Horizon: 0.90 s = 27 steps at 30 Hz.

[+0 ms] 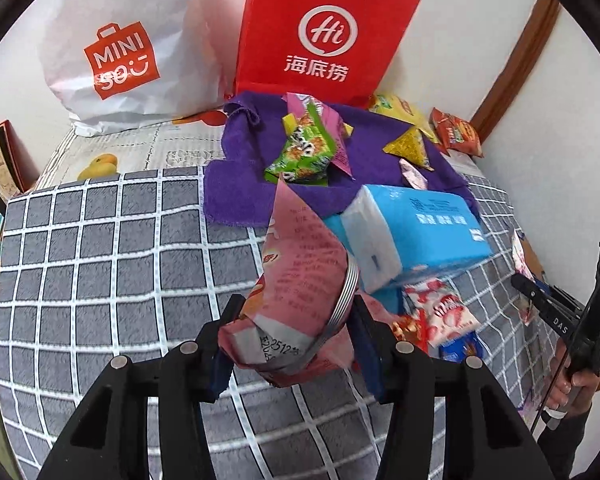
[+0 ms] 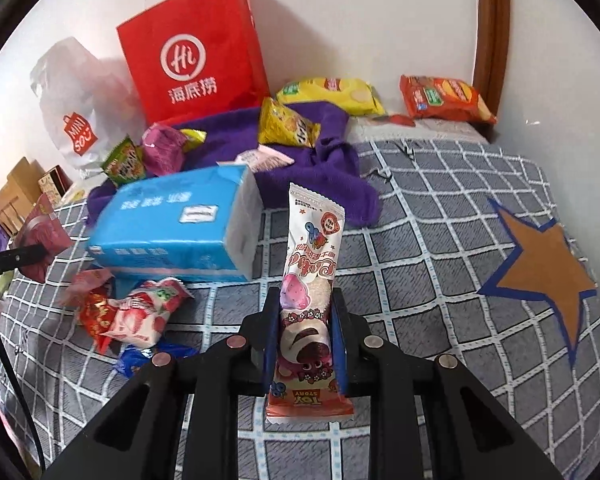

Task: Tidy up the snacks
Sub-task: 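Lift and carry both held packets over the purple towel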

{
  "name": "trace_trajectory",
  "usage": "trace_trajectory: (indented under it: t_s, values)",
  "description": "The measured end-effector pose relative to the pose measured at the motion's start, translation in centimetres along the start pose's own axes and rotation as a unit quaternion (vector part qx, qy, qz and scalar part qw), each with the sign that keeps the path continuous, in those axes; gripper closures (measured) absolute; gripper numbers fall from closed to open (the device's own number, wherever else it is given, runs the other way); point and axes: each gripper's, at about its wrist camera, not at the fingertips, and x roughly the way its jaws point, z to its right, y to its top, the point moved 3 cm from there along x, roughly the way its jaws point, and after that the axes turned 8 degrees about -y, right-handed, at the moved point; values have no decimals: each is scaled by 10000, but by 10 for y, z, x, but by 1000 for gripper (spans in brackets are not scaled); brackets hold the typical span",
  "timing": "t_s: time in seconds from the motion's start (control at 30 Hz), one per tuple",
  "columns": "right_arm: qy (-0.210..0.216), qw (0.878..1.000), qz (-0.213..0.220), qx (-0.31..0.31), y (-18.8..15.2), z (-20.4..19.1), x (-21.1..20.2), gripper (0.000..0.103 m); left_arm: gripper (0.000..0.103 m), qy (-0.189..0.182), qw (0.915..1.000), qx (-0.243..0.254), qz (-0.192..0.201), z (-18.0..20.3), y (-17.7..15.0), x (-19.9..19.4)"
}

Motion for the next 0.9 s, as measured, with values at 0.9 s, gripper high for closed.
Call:
trace_trajectory:
  t_s: [0.9]
  values:
    - [316, 9976, 589, -206, 58, -37, -68, 80, 54, -595, 9953, 658, 381, 106, 27, -38]
